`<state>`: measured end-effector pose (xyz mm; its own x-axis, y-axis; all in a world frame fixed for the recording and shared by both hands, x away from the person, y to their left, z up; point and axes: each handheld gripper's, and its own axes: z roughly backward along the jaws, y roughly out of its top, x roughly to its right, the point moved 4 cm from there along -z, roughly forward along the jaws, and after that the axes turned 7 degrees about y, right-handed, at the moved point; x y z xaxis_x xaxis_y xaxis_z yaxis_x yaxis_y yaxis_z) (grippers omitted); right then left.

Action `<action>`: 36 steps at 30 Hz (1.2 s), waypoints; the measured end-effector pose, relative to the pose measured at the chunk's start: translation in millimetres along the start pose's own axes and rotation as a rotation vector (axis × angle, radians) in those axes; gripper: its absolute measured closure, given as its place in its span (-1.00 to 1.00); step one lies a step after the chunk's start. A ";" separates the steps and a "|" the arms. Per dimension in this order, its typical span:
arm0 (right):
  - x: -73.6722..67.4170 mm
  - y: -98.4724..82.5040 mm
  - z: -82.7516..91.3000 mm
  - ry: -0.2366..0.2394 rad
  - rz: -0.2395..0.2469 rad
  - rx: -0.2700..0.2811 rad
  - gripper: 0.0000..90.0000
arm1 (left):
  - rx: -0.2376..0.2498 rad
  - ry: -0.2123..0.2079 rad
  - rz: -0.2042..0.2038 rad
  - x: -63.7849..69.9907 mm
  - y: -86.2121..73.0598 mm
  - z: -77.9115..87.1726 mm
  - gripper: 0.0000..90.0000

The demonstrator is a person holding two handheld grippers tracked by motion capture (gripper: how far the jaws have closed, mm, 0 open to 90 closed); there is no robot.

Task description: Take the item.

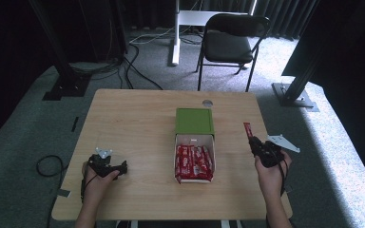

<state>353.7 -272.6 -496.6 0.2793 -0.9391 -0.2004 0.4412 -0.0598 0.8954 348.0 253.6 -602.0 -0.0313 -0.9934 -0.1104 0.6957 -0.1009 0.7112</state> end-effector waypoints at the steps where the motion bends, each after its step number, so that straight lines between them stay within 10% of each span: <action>1: 2.3 -1.2 0.3 -0.004 -0.006 0.001 0.79 | 0.000 0.000 0.001 0.0 0.0 0.0 -0.93; 36: 73.3 -62.7 -4.7 -0.142 -0.098 -0.122 0.79 | 0.001 0.000 0.000 0.0 0.0 0.0 -0.93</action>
<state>350.5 -336.1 -569.3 0.1110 -0.9696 -0.2180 0.5624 -0.1196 0.8182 348.0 253.5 -602.1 -0.0310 -0.9934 -0.1101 0.6953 -0.1006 0.7117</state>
